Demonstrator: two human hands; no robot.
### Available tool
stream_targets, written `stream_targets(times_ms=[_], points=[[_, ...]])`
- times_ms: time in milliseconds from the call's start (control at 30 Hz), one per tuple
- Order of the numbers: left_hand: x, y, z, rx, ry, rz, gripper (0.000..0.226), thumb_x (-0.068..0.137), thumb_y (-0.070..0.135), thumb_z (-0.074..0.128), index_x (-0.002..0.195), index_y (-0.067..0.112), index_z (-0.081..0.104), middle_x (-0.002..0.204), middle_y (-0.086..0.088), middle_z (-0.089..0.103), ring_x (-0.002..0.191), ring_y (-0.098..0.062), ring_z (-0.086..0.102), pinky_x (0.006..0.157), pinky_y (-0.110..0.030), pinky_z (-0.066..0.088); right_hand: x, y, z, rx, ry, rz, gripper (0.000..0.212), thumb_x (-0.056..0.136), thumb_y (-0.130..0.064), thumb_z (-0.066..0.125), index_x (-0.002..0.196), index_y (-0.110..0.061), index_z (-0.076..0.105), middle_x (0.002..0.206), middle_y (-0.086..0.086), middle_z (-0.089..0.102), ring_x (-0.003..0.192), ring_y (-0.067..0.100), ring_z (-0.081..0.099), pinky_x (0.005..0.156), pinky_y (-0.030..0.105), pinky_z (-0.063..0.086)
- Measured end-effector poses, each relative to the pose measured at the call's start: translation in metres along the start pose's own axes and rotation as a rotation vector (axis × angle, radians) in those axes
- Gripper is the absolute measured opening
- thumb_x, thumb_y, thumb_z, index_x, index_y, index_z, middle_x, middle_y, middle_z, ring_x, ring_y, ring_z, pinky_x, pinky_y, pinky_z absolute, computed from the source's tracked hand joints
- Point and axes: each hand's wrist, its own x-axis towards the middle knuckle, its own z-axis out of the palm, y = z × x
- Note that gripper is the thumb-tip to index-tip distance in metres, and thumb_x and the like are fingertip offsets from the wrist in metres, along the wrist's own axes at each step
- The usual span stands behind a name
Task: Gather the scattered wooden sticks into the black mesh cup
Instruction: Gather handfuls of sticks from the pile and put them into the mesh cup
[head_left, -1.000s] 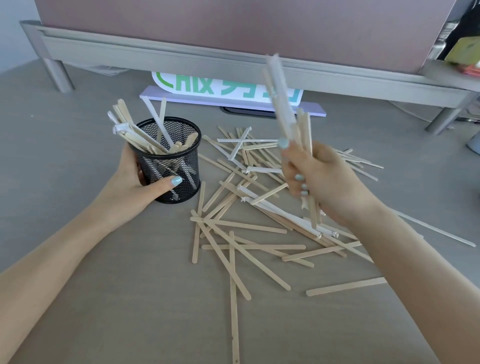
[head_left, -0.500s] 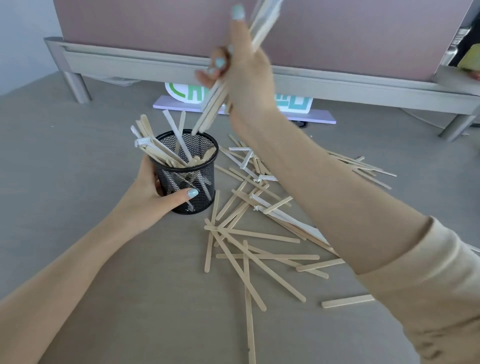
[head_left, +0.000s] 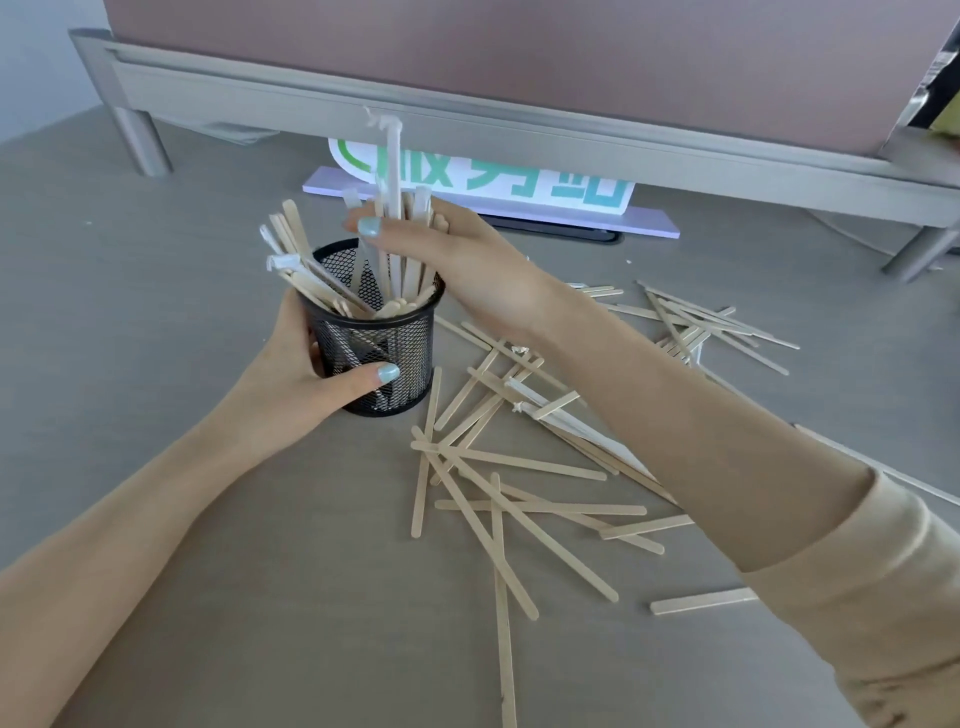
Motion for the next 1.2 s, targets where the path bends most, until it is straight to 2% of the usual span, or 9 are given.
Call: stream_targets(times_ms=[67, 167, 267, 400, 500, 667, 767, 1067, 1200], points=[[-0.001, 0.001, 0.000, 0.018, 0.001, -0.011, 0.069, 0.060, 0.035, 0.072, 0.111, 0.052, 0.030, 0.111, 0.036, 0.050, 0.102, 0.024, 0.049, 0.077, 0.004, 0.040, -0.004, 0.003, -0.007, -0.017, -0.070, 0.005, 0.030, 0.089, -0.028, 0.054, 0.117, -0.020, 0.061, 0.111, -0.013, 0.061, 0.103, -0.007, 0.055, 0.099, 0.016, 0.036], [-0.002, 0.001, 0.000, 0.034, 0.003, 0.001, 0.064, 0.068, 0.025, 0.073, 0.106, 0.053, 0.030, 0.107, 0.038, 0.050, 0.097, 0.029, 0.048, 0.073, 0.006, 0.038, -0.010, 0.012, -0.025, 0.040, -0.127, 0.090, 0.048, 0.074, -0.045, 0.060, 0.118, -0.026, 0.057, 0.133, -0.006, 0.052, 0.128, 0.009, 0.044, 0.111, 0.034, 0.029], [-0.002, -0.001, -0.001, 0.060, 0.000, 0.012, 0.067, 0.073, 0.022, 0.074, 0.107, 0.056, 0.028, 0.103, 0.050, 0.048, 0.099, 0.030, 0.045, 0.074, 0.008, 0.037, -0.019, 0.019, -0.049, 0.041, -0.036, 0.186, 0.057, 0.075, -0.049, 0.058, 0.128, -0.030, 0.047, 0.143, -0.008, 0.043, 0.131, 0.010, 0.038, 0.110, 0.035, 0.028], [-0.001, 0.000, -0.001, 0.074, -0.009, 0.016, 0.070, 0.076, 0.019, 0.073, 0.109, 0.060, 0.026, 0.103, 0.054, 0.045, 0.103, 0.030, 0.043, 0.076, 0.008, 0.036, -0.038, 0.042, -0.078, -0.428, 0.194, 0.328, 0.055, 0.085, -0.044, 0.057, 0.134, -0.028, 0.040, 0.142, -0.007, 0.041, 0.131, 0.013, 0.037, 0.099, 0.027, 0.028], [-0.002, 0.003, -0.001, 0.068, -0.012, 0.017, 0.071, 0.075, 0.022, 0.075, 0.112, 0.058, 0.025, 0.105, 0.052, 0.046, 0.102, 0.031, 0.043, 0.078, 0.005, 0.037, -0.049, 0.063, -0.087, -0.648, 0.182, 0.433, 0.075, 0.078, -0.051, 0.062, 0.140, -0.032, 0.025, 0.152, -0.002, 0.025, 0.139, 0.022, 0.022, 0.108, 0.040, 0.025], [-0.003, 0.005, -0.003, 0.084, -0.009, -0.025, 0.068, 0.053, 0.052, 0.068, 0.099, 0.076, 0.024, 0.111, 0.052, 0.046, 0.110, 0.024, 0.045, 0.094, -0.018, 0.037, -0.042, 0.076, -0.085, -0.790, 0.149, 0.468, 0.095, 0.073, -0.061, 0.059, 0.145, -0.032, 0.004, 0.158, -0.004, 0.002, 0.145, 0.025, -0.007, 0.116, 0.052, 0.005], [-0.003, 0.005, -0.002, 0.081, -0.016, -0.017, 0.067, 0.053, 0.052, 0.068, 0.099, 0.077, 0.026, 0.116, 0.046, 0.047, 0.114, 0.019, 0.045, 0.100, -0.025, 0.037, -0.029, 0.079, -0.076, -0.861, 0.123, 0.495, 0.098, 0.072, -0.066, 0.056, 0.146, -0.029, 0.003, 0.158, -0.002, 0.004, 0.145, 0.027, -0.005, 0.115, 0.053, 0.002], [-0.003, 0.005, -0.002, 0.093, -0.054, 0.040, 0.068, 0.061, 0.049, 0.067, 0.109, 0.072, 0.024, 0.123, 0.044, 0.043, 0.122, 0.014, 0.041, 0.105, -0.030, 0.035, -0.019, 0.069, -0.064, -1.064, 0.165, 0.539, 0.068, 0.080, -0.056, 0.052, 0.131, -0.013, 0.038, 0.138, 0.009, 0.034, 0.127, 0.033, 0.029, 0.096, 0.042, 0.030], [-0.002, 0.004, -0.003, 0.084, -0.051, 0.044, 0.068, 0.061, 0.049, 0.067, 0.112, 0.066, 0.026, 0.121, 0.045, 0.045, 0.121, 0.015, 0.042, 0.105, -0.029, 0.035, -0.025, 0.065, -0.066, -1.166, 0.122, 0.559, 0.079, 0.077, -0.068, 0.047, 0.130, -0.010, 0.041, 0.136, 0.011, 0.039, 0.125, 0.034, 0.034, 0.100, 0.044, 0.028]])
